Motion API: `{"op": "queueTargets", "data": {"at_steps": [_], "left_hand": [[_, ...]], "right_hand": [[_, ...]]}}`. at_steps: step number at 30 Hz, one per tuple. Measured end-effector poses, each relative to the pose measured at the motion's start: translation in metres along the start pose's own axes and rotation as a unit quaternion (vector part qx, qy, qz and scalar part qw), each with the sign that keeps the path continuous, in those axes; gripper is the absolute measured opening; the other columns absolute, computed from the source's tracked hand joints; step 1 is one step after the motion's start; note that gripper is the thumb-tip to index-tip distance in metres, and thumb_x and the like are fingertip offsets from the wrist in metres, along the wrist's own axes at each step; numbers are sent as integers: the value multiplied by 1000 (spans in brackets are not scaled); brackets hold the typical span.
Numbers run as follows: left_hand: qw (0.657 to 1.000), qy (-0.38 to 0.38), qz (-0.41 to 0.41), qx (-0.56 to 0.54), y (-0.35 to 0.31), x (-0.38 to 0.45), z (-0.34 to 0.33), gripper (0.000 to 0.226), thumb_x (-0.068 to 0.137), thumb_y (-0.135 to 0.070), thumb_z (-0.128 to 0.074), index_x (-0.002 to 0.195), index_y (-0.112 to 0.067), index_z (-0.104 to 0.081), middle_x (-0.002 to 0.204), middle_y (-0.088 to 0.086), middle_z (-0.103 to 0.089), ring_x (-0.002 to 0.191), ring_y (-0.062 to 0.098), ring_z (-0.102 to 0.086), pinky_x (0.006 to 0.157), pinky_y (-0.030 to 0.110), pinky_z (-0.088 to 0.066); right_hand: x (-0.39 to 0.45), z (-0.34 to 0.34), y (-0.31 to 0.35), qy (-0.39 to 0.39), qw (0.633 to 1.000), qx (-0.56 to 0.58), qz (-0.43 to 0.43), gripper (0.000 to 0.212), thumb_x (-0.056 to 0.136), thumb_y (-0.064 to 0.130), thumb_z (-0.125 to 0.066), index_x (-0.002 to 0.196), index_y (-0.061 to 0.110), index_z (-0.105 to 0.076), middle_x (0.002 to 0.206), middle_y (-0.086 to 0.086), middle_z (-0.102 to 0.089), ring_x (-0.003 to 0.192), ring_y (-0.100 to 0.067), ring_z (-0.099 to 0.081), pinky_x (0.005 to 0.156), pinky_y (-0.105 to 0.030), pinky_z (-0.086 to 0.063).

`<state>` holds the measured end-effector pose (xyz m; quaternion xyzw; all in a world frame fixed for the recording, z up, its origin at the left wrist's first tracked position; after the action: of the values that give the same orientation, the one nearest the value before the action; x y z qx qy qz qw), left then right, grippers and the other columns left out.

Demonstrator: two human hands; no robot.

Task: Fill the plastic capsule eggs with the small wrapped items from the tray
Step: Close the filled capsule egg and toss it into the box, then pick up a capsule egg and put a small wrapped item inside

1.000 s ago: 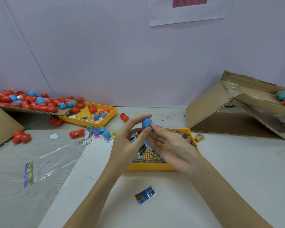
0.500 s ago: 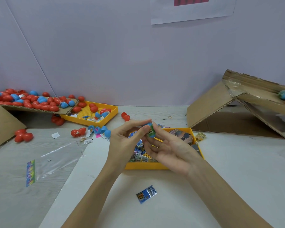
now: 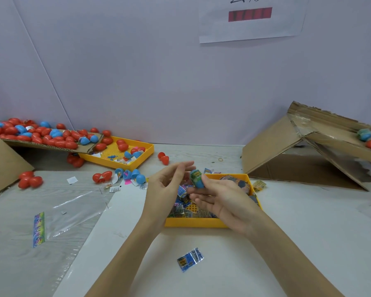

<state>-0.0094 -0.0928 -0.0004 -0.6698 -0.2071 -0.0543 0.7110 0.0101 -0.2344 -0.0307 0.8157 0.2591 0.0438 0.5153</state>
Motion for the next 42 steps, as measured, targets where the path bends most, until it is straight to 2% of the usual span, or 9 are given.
{"op": "queueTargets", "data": {"at_steps": [5, 9, 13, 19, 25, 33, 37, 40, 42], "left_hand": [[996, -83, 6, -15, 0, 4, 23, 38, 102, -45, -45, 105, -24, -76, 102, -5, -77, 98, 12, -72, 84, 27, -57], [995, -100, 24, -8, 3, 6, 28, 46, 98, -51, -43, 94, -20, -77, 94, -3, -77, 91, 15, -72, 83, 35, -57], [995, -96, 35, -7, 4, 7, 27, 46, 97, -51, -44, 92, -19, -77, 92, -2, -77, 90, 16, -72, 80, 32, -56], [991, -113, 30, 66, 10, 9, 37, 32, 106, -32, -49, 91, -22, -75, 85, -8, -75, 86, 9, -69, 73, 18, -54], [976, -141, 82, 146, 30, 10, 53, 18, 103, -21, -56, 100, -34, -68, 99, -13, -70, 95, 0, -63, 70, 10, -47], [945, -219, 133, 202, 41, 66, 106, 12, 102, -18, -55, 113, -21, -60, 106, -1, -63, 88, 12, -61, 67, 27, -51], [844, -142, 116, 504, 50, 123, 138, 29, 105, -28, -51, 125, -9, -60, 132, 14, -52, 124, 30, -47, 104, 43, -44], [726, -71, 102, 677, 57, 161, 163, 41, 106, -38, -42, 131, -10, -58, 141, 18, -47, 130, 37, -43, 108, 48, -40], [693, 6, 106, 714, 68, 184, 171, 42, 108, -34, -36, 139, -12, -52, 146, 18, -47, 135, 39, -39, 108, 49, -40]], "right_hand": [[-2, 17, 37, 10, 988, 157, -8, 37, 105, 15, -48, 130, -9, -61, 96, -14, -73, 72, -16, -69, 61, -23, -58], [-11, 62, 134, -17, 927, 331, 178, 43, 105, 22, -42, 135, -5, -56, 100, -16, -71, 71, -18, -67, 61, -25, -55], [-8, 87, 147, -111, 957, 166, 212, 51, 110, 37, -32, 127, 1, -63, 97, -10, -71, 77, -16, -62, 69, -26, -52], [15, 61, 59, -57, 988, -44, 137, 35, 108, 20, -46, 110, 3, -76, 81, -6, -69, 69, -13, -63, 62, -23, -56], [18, 38, 24, -50, 957, -255, 132, 32, 107, 23, -48, 103, 5, -74, 71, -12, -68, 52, -17, -58, 45, -21, -46], [19, 33, 22, -56, 927, -335, 157, 33, 107, 24, -47, 98, 7, -73, 58, -10, -63, 39, -17, -49, 38, -20, -40], [23, 37, 21, -54, 928, -332, 162, 35, 106, 26, -47, 94, 11, -75, 56, -10, -61, 37, -16, -47, 37, -22, -39], [25, 40, 20, -55, 931, -320, 167, 37, 107, 27, -47, 91, 13, -77, 55, -10, -60, 36, -15, -45, 36, -21, -36], [27, 41, 21, -55, 933, -314, 170, 37, 107, 27, -47, 89, 14, -77, 55, -9, -59, 36, -14, -45, 37, -19, -36]]}}
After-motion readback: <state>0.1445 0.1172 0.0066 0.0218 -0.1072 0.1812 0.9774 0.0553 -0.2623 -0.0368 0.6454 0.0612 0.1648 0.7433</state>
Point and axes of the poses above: each hand's wrist, its own x-axis towards the middle knuckle, its own z-axis out of the back of the hand, y = z × x, the point moved 7 cm from there along x, towards the middle knuckle
